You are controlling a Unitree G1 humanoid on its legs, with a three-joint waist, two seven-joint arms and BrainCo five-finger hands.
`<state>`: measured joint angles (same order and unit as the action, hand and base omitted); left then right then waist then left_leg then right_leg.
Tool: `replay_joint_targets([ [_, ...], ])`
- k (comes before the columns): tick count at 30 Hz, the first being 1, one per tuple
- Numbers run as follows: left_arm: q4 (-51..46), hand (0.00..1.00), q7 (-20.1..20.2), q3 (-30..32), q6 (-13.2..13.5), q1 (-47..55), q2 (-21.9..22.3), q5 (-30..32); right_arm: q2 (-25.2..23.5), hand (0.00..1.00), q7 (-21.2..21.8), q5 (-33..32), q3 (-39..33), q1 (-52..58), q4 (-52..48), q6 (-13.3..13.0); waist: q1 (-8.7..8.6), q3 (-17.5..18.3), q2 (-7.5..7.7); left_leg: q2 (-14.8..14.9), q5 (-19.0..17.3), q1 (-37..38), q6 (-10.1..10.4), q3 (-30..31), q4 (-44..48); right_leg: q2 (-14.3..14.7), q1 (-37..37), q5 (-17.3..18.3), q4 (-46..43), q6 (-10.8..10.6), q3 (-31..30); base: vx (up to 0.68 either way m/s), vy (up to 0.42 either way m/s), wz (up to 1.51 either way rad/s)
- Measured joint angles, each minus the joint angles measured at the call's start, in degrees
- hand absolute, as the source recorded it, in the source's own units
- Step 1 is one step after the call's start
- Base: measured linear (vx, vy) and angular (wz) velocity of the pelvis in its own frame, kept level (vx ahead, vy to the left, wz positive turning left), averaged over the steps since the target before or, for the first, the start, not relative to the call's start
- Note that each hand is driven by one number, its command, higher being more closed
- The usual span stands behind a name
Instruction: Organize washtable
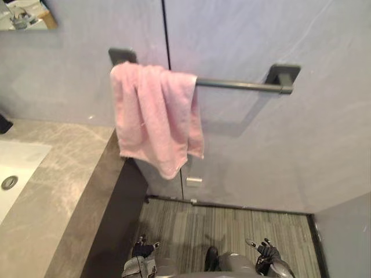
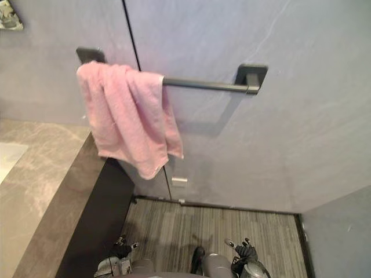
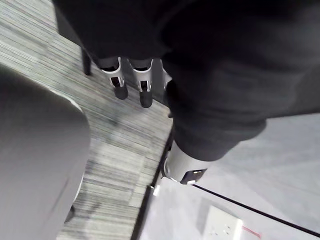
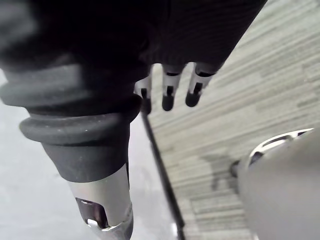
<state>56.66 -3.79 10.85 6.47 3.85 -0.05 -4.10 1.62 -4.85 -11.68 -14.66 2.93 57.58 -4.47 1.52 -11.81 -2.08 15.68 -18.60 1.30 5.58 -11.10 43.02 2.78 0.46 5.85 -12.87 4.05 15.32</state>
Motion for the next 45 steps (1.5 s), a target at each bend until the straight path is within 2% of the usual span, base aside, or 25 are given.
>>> replay_joint_targets([
  [1,-0.33,0.0,0.0,-0.03,0.02,-0.07,0.2,-0.01,0.01,0.0,0.0,-0.06,-0.02,0.01,-0.04,0.0,0.13,-0.08,0.22,0.03,-0.02,-1.45,-0.04,-0.78,-1.25,-0.01,1.37,-0.06,1.23,0.1,-0.71,0.19,-0.047,-0.25],
  [2,-0.41,0.0,0.0,-0.16,0.01,-0.33,0.43,-0.02,0.2,0.0,-0.02,-0.07,-0.15,0.03,-0.01,0.09,0.5,-0.03,-0.19,-0.56,-0.07,-3.23,-0.13,-0.75,-5.04,-0.22,2.45,-0.35,2.47,0.19,-1.54,0.23,0.005,-0.33],
  [4,-0.59,0.0,-0.13,-0.23,0.24,-0.41,0.54,-0.2,0.17,0.0,-0.08,-0.24,-0.18,0.2,0.07,0.22,0.96,-0.06,0.11,-3.47,0.16,-4.0,0.0,1.13,-15.3,-1.49,2.95,-0.55,3.01,-0.22,-2.72,0.17,0.085,-0.33],
  [5,-0.22,0.0,-0.29,-1.22,0.33,-0.18,0.48,-0.26,0.56,0.0,-0.09,-0.23,0.0,0.22,0.28,0.36,0.98,0.08,-0.24,-5.95,5.51,-3.53,-0.51,4.24,-23.61,-1.72,3.34,-0.63,3.49,-1.21,-3.93,0.11,0.169,-0.54],
  [6,0.09,0.0,-0.43,-1.2,0.44,0.03,0.5,-0.9,0.46,0.0,-0.14,-0.18,0.02,0.38,0.43,0.55,1.3,0.45,-0.58,-6.37,9.4,-1.6,-0.72,4.11,-25.32,-1.87,3.92,-0.64,3.89,-2.27,-5.56,0.08,0.149,-0.54],
  [11,0.89,0.0,-0.71,-1.29,0.34,0.12,-1.42,-0.83,-1.42,0.0,-0.34,-0.46,0.03,3.11,0.04,0.42,0.92,2.05,2.71,-9.36,10.35,2.18,-2.11,2.33,-30.36,-4.7,6.31,-0.69,5.75,-4.65,-6.33,0.07,0.118,-0.1],
  [14,0.93,0.0,-1.64,-1.32,0.37,0.32,-1.34,-0.93,-1.8,0.0,-0.41,-0.5,0.05,3.47,0.09,0.34,1.0,2.25,2.82,-10.84,11.17,3.88,-3.07,2.4,-32.32,-5.87,7.58,-1.02,7.12,-5.54,-5.9,0.04,0.083,0.11],
  [18,-0.06,0.0,-3.27,-2.47,0.67,1.4,-0.85,-2.14,-1.64,0.0,-0.51,-0.52,0.13,3.88,0.08,-0.13,1.0,3.2,2.2,-11.95,11.94,5.01,-3.52,2.65,-34.24,-6.66,8.35,-1.35,8.22,-6.23,-5.76,0.0,0.057,0.08],
  [19,-4.7,0.0,-5.09,-4.85,0.69,2.76,-1.15,-2.41,-1.26,0.0,-1.18,-0.61,0.97,3.86,0.03,-0.31,1.0,3.2,2.11,-12.48,13.02,5.38,-3.71,3.13,-35.94,-6.98,8.27,-1.42,8.39,-6.35,-5.51,-0.04,0.018,0.14],
  [21,-9.62,0.0,-5.56,-6.11,0.72,3.8,-1.13,-2.49,-1.19,0.0,-1.45,-0.64,1.65,3.86,0.0,-0.41,1.06,3.21,2.11,-12.65,13.68,5.46,-3.82,3.46,-36.77,-7.1,8.27,-1.46,8.49,-6.38,-4.75,-0.04,-0.003,0.19],
  [23,-24.07,0.0,-7.12,-7.55,1.32,7.42,-1.05,-2.52,-0.98,0.0,-2.13,-0.64,3.47,4.42,-0.95,-0.86,1.41,3.19,2.17,-12.72,14.21,5.28,-3.64,4.5,-37.25,-7.03,8.24,-1.47,8.48,-6.37,-4.28,-0.04,-0.018,0.17],
  [25,-34.33,0.0,-8.0,-7.29,2.09,9.52,-1.1,-2.53,-0.57,0.0,-2.66,-0.63,4.68,5.47,-2.79,-1.38,2.55,3.15,1.93,-12.6,14.22,5.1,-3.61,4.76,-37.19,-6.87,8.21,-1.45,8.46,-6.35,-4.21,-0.05,-0.029,0.05],
  [29,-50.61,0.0,-9.12,-5.91,3.72,13.11,-0.77,-2.53,-0.06,0.0,-2.62,0.3,6.83,6.67,-5.06,-1.7,2.52,3.13,1.8,-12.59,14.15,3.86,-3.57,5.38,-36.9,-6.98,8.11,-1.42,8.55,-6.35,-3.05,-0.03,-0.013,0.15],
  [33,-58.78,0.0,-9.99,-5.56,4.22,13.79,0.52,-2.29,-0.05,0.0,-2.34,1.03,7.98,7.05,-5.2,-1.65,2.68,3.39,2.44,-12.54,13.58,2.97,-3.5,5.22,-36.27,-6.95,8.18,-1.43,8.78,-6.32,-2.97,-0.02,0.0,0.03],
  [39,-65.39,0.0,-12.64,-5.45,5.17,13.83,3.33,-0.69,-0.32,0.0,-2.31,1.05,8.95,7.76,-6.44,-1.49,2.55,4.0,3.17,-12.21,12.45,2.43,-3.75,4.27,-34.61,-6.85,8.12,-1.44,8.88,-6.33,-3.74,0.02,0.006,-0.08],
  [43,-67.5,0.0,-12.75,-5.76,5.18,13.24,2.99,0.16,-0.49,0.0,-2.11,1.06,9.02,8.22,-6.46,-1.32,2.54,5.05,3.42,-12.2,12.42,2.48,-3.74,3.79,-35.03,-6.81,7.87,-1.44,9.09,-6.34,-4.2,0.01,-0.001,-0.06],
  [45,-67.56,0.0,-12.59,-6.59,5.17,11.33,1.12,0.18,-0.39,0.0,-1.1,1.3,9.04,8.67,-6.59,-1.24,2.57,6.25,3.25,-12.22,12.44,2.58,-3.74,3.66,-35.41,-6.81,7.76,-1.45,9.21,-6.34,-4.37,0.02,-0.004,-0.05],
])
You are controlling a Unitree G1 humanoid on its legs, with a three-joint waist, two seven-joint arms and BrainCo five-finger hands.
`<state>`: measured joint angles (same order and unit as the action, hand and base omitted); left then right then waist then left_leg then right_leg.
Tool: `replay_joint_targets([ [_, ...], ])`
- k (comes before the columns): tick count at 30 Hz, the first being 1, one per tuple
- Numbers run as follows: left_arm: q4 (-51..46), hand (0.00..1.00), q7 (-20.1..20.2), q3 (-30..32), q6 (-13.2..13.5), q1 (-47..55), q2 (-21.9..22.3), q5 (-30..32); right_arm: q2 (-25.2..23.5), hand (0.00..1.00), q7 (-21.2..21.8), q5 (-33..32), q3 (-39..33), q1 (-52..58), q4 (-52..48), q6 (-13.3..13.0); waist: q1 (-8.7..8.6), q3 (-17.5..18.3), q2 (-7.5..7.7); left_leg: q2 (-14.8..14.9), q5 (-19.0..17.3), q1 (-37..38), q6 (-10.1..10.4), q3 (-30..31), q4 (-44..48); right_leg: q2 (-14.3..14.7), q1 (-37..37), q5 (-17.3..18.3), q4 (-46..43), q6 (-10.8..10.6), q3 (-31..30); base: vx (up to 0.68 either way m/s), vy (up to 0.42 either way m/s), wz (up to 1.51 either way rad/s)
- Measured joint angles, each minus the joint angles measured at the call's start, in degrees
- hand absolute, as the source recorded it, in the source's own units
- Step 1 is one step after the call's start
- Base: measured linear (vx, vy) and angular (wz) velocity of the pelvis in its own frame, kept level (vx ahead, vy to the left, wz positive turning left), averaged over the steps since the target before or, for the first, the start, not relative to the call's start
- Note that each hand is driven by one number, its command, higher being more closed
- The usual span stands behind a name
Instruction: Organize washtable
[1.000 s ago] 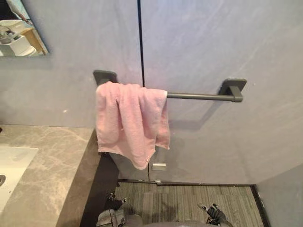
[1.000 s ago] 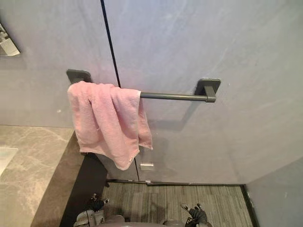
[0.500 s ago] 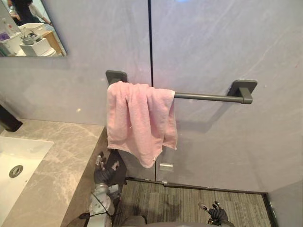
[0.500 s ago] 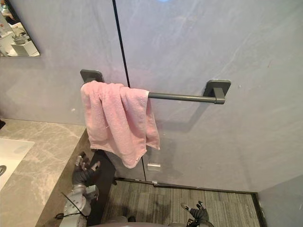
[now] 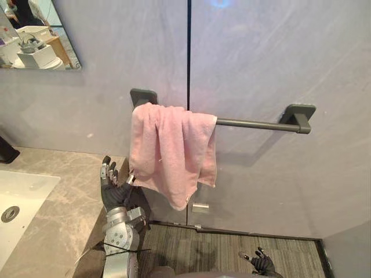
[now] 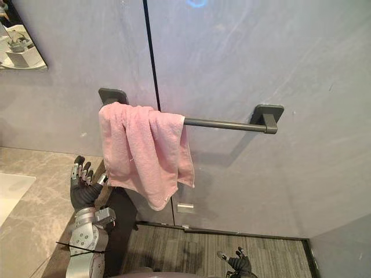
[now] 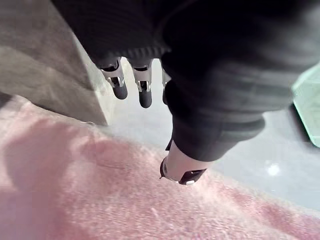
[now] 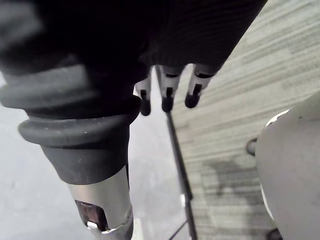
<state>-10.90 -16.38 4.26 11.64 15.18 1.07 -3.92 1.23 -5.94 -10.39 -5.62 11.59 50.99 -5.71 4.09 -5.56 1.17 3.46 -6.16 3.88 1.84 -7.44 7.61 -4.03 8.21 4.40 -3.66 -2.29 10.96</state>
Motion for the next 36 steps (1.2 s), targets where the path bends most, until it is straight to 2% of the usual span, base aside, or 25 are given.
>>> replay_joint_targets([
  [4,0.45,0.0,0.21,-0.19,0.01,-1.5,-2.09,0.03,0.33,0.0,0.22,0.97,-0.01,0.08,-0.21,0.08,-0.13,1.21,-0.47,-0.15,0.33,1.26,0.1,-0.4,-1.81,0.01,-0.02,-0.03,0.23,-0.05,-0.79,0.0,-0.006,-0.11],
  [7,4.8,0.0,1.58,-0.5,-0.01,-3.3,-2.62,0.05,0.52,0.0,0.9,1.56,-0.11,-0.09,-0.19,1.01,-0.3,2.03,-0.94,-0.67,1.99,2.37,0.08,-0.43,-4.81,0.0,-0.43,-0.79,1.65,-0.15,-1.25,0.0,0.002,-0.08],
  [12,10.62,0.0,4.03,-2.61,-0.31,-5.42,-4.68,-0.04,0.44,0.0,1.1,2.02,-0.18,-0.9,-0.14,1.88,-0.52,2.05,-0.55,-0.79,3.44,3.35,0.14,-0.51,-7.35,0.35,-0.46,-1.6,3.03,-0.09,-1.47,0.02,-0.002,-0.01],
  [17,14.13,0.0,4.9,-2.56,-0.95,-5.43,-6.36,-0.15,0.47,0.0,1.15,2.02,-0.1,-2.55,-0.53,1.99,-1.66,2.03,-0.57,-1.41,3.7,3.85,-0.13,-0.69,-8.15,0.67,-0.28,-2.12,3.7,-0.18,-1.96,-0.01,-0.004,-0.03],
  [18,14.97,1.0,5.15,-2.56,-1.36,-5.53,-6.81,-0.13,0.47,0.0,1.16,2.02,-0.02,-2.79,-1.23,2.0,-1.7,2.03,-0.56,-1.48,4.01,3.92,-0.23,-0.81,-8.68,0.69,-0.37,-2.44,4.04,-0.15,-2.1,-0.03,0.001,-0.07],
  [23,18.48,1.0,5.37,-2.6,-2.67,-5.7,-7.59,-0.01,1.1,0.0,1.23,2.03,2.7,-2.67,-10.76,1.99,-2.16,1.76,-0.2,-1.77,4.42,3.97,-0.43,-1.65,-9.58,0.7,-0.63,-3.78,5.59,-0.27,-3.32,-0.04,0.008,-0.13],
  [24,18.59,1.0,6.01,-2.58,-2.77,-5.69,-7.78,-0.01,1.39,0.0,1.29,2.02,3.65,-2.66,-14.63,1.88,-2.84,1.66,0.05,-1.81,4.42,3.97,-0.43,-1.85,-9.59,0.68,-0.64,-3.96,5.82,-0.27,-3.52,-0.03,0.004,-0.05],
  [27,18.59,1.0,6.43,-2.59,-2.78,-5.71,-8.23,-0.01,1.51,0.0,2.5,2.0,4.21,-2.57,-22.64,1.5,-3.37,1.34,0.27,-1.84,4.42,4.07,-0.44,-2.06,-9.64,0.7,-0.71,-4.0,5.92,-0.28,-3.85,-0.01,-0.003,-0.06],
  [36,18.59,1.0,7.56,-2.61,-2.68,-5.72,-8.24,-0.03,2.01,0.0,3.84,2.05,6.13,-2.38,-36.91,-0.48,-3.38,0.72,-0.18,-1.83,4.4,4.08,-0.46,-1.8,-9.7,0.91,-0.5,-4.56,7.16,-0.25,-4.54,0.01,-0.011,-0.04],
])
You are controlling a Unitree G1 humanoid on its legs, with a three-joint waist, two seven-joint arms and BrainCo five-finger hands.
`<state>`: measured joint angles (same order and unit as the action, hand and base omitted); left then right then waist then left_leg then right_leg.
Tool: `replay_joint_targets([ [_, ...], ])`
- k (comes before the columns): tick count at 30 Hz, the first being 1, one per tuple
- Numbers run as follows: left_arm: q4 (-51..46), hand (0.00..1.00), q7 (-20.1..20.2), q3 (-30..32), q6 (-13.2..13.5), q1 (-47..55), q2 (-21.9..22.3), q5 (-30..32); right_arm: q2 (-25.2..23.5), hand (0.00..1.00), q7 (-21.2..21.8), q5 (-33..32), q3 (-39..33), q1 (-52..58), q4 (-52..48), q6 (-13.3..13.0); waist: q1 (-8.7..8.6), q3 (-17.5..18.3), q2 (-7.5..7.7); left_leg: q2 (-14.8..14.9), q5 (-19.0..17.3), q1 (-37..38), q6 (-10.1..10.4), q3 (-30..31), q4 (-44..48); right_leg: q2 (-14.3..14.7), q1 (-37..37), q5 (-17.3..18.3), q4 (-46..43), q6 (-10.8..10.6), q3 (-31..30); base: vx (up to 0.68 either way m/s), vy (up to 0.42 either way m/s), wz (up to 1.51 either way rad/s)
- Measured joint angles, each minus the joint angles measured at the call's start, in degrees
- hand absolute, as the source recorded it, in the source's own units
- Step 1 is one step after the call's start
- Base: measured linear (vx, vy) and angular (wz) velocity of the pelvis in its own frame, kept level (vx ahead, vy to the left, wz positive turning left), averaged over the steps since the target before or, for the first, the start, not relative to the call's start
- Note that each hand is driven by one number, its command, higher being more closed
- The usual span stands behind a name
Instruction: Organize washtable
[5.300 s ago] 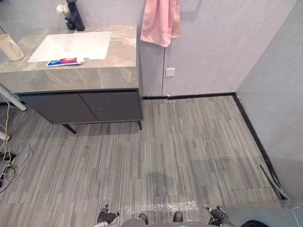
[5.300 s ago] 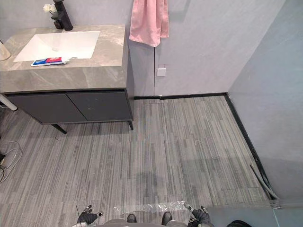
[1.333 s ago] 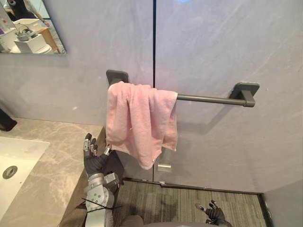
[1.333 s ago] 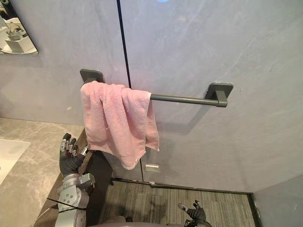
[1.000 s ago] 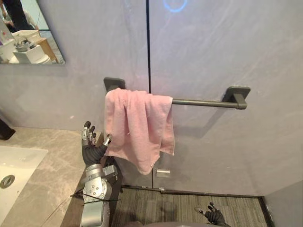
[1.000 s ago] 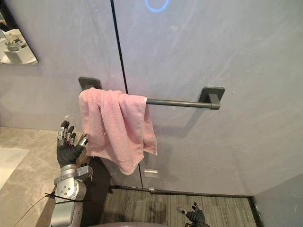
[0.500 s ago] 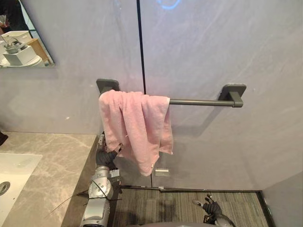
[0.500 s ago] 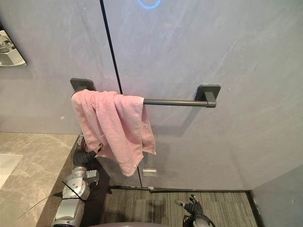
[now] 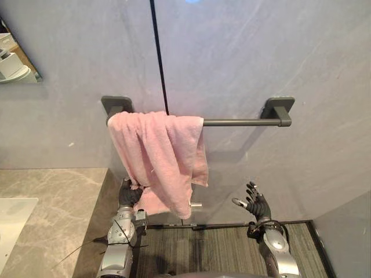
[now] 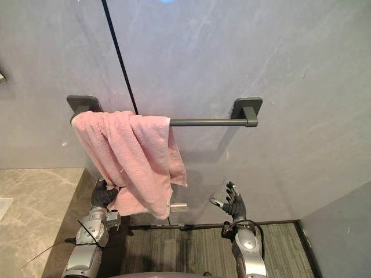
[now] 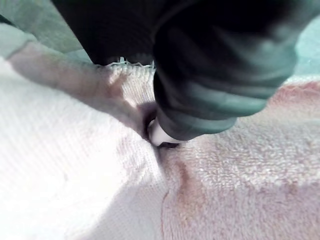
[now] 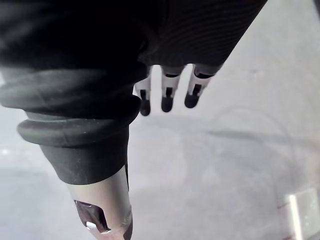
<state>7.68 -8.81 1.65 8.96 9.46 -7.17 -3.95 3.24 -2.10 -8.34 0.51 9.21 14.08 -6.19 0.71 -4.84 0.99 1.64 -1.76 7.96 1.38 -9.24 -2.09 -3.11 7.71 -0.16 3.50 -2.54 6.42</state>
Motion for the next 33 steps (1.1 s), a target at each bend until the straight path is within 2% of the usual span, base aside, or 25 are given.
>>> replay_joint_targets([
  [7,-0.34,1.0,0.05,-0.96,0.01,-0.01,0.07,0.0,2.86,0.0,1.74,1.65,2.87,-0.18,-8.33,-0.53,-0.01,-0.16,0.12,0.02,-0.1,0.11,-0.09,0.01,0.15,-0.07,0.01,-0.03,-0.22,-0.03,-0.25,-0.02,-0.007,-0.01],
  [9,-0.39,1.0,0.1,-1.5,0.04,0.0,0.07,-0.08,4.08,0.0,2.63,1.5,4.6,-1.55,-9.43,-1.5,-0.03,-0.17,0.19,0.22,-0.1,0.21,-0.09,-0.09,0.18,-0.1,0.03,-0.04,-0.27,-0.03,-0.39,-0.03,-0.016,-0.02],
  [21,-1.19,1.0,1.32,-4.79,0.27,-0.36,0.17,-0.6,7.82,0.0,6.19,-0.68,12.37,-5.76,-9.49,-1.51,-0.12,-0.17,0.18,0.28,-0.07,-0.09,-0.1,0.6,0.46,-0.08,0.26,-0.04,-0.28,-0.02,0.17,0.0,-0.001,0.02],
  [32,-1.43,1.0,1.29,-6.61,0.28,-1.12,0.28,-2.13,7.66,0.0,8.19,-2.43,20.36,-12.65,-6.87,-1.44,0.1,-0.15,0.21,0.26,-0.02,-0.68,-0.13,1.76,0.9,-0.09,0.79,-0.03,-0.27,0.0,1.31,-0.02,-0.012,0.06],
  [33,-1.52,1.0,1.28,-6.65,0.28,-1.15,0.32,-2.2,7.38,1.0,8.34,-2.6,21.23,-13.41,-5.87,-1.43,0.13,-0.12,0.26,0.24,0.01,-0.96,-0.17,1.86,0.91,-0.1,0.6,-0.03,-0.27,0.0,1.41,0.0,-0.013,0.05],
])
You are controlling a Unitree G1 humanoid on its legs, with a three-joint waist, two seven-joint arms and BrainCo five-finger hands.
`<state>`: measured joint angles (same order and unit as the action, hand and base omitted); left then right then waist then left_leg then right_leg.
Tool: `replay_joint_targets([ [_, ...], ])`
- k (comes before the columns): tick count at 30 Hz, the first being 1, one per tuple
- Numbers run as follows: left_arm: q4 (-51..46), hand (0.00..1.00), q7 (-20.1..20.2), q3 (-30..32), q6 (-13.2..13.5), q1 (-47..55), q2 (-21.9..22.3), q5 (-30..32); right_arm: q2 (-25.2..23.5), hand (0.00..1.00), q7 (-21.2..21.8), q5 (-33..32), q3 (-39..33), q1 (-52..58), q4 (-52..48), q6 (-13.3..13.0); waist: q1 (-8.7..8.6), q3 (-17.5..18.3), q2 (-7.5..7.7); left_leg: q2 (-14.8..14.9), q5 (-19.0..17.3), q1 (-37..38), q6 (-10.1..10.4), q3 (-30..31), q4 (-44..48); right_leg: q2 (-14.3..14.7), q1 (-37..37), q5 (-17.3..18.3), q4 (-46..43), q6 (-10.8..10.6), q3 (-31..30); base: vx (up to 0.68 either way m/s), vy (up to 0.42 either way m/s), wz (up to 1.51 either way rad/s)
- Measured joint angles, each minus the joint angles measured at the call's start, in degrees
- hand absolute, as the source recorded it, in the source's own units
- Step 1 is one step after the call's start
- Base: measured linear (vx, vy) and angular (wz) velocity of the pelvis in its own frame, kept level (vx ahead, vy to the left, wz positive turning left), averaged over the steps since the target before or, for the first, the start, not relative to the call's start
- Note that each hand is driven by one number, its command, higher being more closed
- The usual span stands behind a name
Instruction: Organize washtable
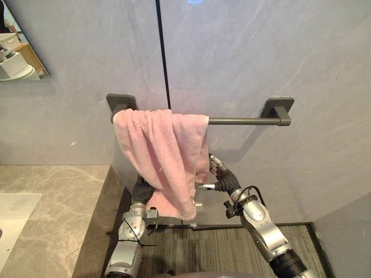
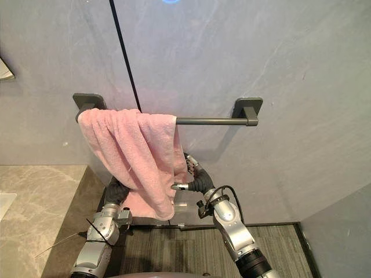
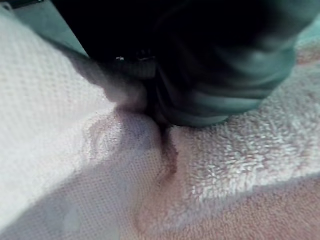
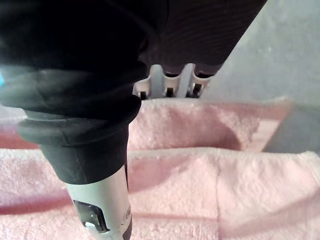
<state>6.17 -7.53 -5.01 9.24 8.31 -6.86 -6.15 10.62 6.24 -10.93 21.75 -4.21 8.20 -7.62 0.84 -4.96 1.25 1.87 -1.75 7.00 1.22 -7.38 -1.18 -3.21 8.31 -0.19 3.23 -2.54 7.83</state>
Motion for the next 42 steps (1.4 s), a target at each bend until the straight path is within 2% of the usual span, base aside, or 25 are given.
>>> replay_joint_targets([
  [7,-1.49,1.0,-0.07,-1.18,0.04,-0.75,0.53,-0.36,-1.94,1.0,0.18,0.01,3.68,-3.09,2.38,0.26,0.26,0.07,0.16,-0.23,0.1,-0.68,-0.1,0.73,0.07,0.0,-0.3,-0.02,0.0,0.03,0.26,0.01,-0.008,0.06],
  [15,-1.5,1.0,-0.08,-1.15,0.03,-0.81,0.91,-0.45,-2.95,1.0,-0.09,-0.04,2.67,-2.9,4.49,0.27,0.25,-0.04,0.56,0.04,0.11,-0.54,-0.11,0.95,0.17,-0.02,-0.06,0.02,-0.08,0.09,0.14,-0.02,-0.011,0.01],
  [24,-2.91,1.0,0.08,-1.03,0.03,-0.8,1.18,-0.45,-4.71,1.0,-1.89,-0.03,-7.41,0.6,3.7,0.2,0.1,-0.15,0.75,0.04,0.1,-0.44,-0.11,0.85,0.0,-0.03,-0.07,0.04,-0.08,0.07,0.08,0.0,0.0,0.0],
  [27,-4.55,1.0,0.67,0.65,0.05,-0.75,3.11,-0.46,-5.8,1.0,-2.61,-0.25,-11.06,2.47,1.33,0.18,0.07,-0.41,1.1,-0.26,0.09,-0.24,-0.11,0.76,-0.13,-0.03,-0.03,0.07,-0.09,0.05,0.07,0.0,0.0,0.0],
  [31,-5.43,1.0,1.23,1.27,0.05,-0.53,3.59,-0.49,-7.12,1.0,-2.99,-0.36,-15.56,4.31,-0.97,0.12,-0.02,-0.45,1.16,-0.37,0.09,-0.16,-0.11,0.6,-0.31,-0.12,-0.47,0.14,-0.15,-0.04,-0.02,0.0,0.0,0.0],
  [42,-7.9,1.0,2.55,2.01,0.04,-0.36,5.57,-2.16,-9.78,1.0,-5.11,-0.25,-22.12,7.76,-3.39,0.01,-0.21,-0.45,1.13,-0.92,0.07,0.04,-0.14,0.51,-0.42,-0.71,-0.43,0.3,-0.19,-0.32,-0.05,0.0,0.0,0.0],
])
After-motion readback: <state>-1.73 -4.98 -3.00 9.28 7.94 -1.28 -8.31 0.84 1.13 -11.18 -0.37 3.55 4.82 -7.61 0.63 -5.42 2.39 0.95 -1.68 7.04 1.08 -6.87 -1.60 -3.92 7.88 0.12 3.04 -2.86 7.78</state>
